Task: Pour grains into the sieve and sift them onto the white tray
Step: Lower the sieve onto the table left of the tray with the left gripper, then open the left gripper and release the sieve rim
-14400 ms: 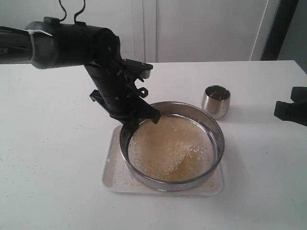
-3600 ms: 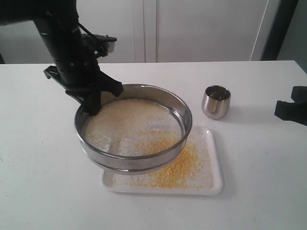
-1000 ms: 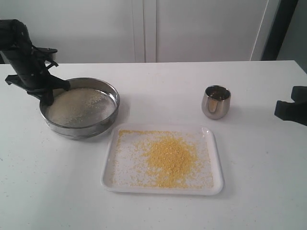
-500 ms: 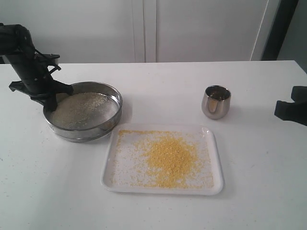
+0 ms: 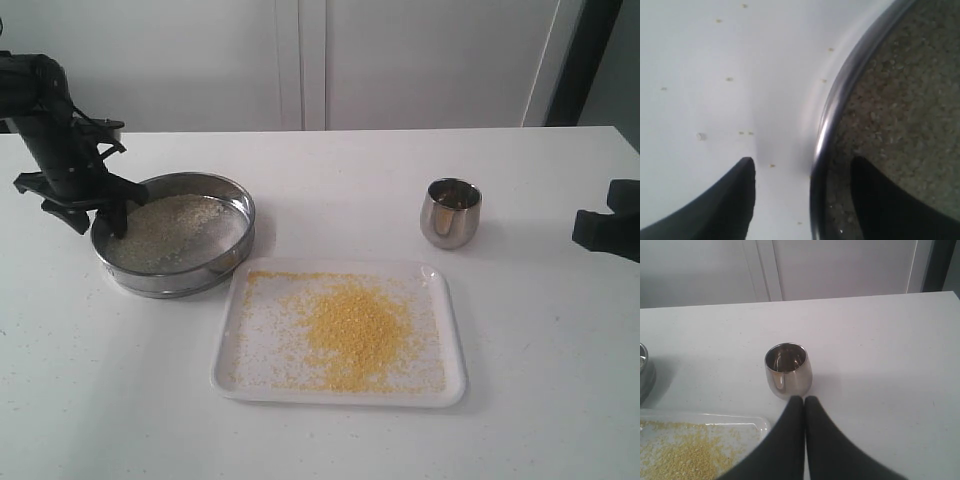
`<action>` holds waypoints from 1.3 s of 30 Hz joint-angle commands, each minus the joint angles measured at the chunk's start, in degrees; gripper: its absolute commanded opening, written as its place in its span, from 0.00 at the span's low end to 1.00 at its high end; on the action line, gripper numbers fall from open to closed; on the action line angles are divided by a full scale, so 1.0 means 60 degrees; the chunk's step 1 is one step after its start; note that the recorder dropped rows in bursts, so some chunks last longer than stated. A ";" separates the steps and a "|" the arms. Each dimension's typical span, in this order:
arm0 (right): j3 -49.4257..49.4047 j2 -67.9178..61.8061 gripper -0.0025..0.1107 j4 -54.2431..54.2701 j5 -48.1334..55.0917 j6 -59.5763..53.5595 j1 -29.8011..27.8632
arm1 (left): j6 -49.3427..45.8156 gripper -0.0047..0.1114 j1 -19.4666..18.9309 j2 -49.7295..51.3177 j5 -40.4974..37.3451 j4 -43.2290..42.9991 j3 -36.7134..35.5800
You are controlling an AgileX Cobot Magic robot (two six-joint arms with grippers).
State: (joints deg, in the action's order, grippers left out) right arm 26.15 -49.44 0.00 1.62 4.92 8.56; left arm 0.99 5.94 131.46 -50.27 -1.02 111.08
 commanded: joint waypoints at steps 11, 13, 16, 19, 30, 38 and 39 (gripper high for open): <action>-0.0031 0.0033 0.02 0.0000 -0.0071 -0.0023 0.0006 | 0.0060 0.61 -0.0027 -0.0168 -0.0156 0.0013 0.0062; -0.0031 0.0033 0.02 0.0000 -0.0071 -0.0023 0.0006 | 0.0060 0.61 -0.0027 -0.0315 -0.0068 0.0013 0.0062; -0.0031 0.0033 0.02 0.0000 -0.0071 -0.0023 0.0006 | 0.0060 0.61 -0.0027 -0.0598 0.0099 0.0013 0.0062; -0.0031 0.0033 0.02 0.0000 -0.0071 -0.0023 0.0006 | 0.0060 0.61 -0.0027 -0.0845 0.0171 0.0013 0.0062; -0.0031 0.0033 0.02 0.0000 -0.0071 -0.0023 0.0006 | -0.0248 0.09 -0.0027 -0.1635 0.0307 0.0013 0.0043; -0.0031 0.0033 0.02 0.0000 -0.0071 -0.0023 0.0006 | -0.0421 0.04 -0.0027 -0.2234 0.0199 -0.0063 0.0043; -0.0031 0.0033 0.02 0.0000 -0.0071 -0.0023 0.0006 | -0.0421 0.04 -0.0027 -0.2328 0.0179 -0.0063 0.0024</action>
State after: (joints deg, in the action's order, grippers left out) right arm 26.15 -49.44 0.00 1.62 4.92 8.56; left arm -1.34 5.94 119.21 -47.78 -1.26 111.08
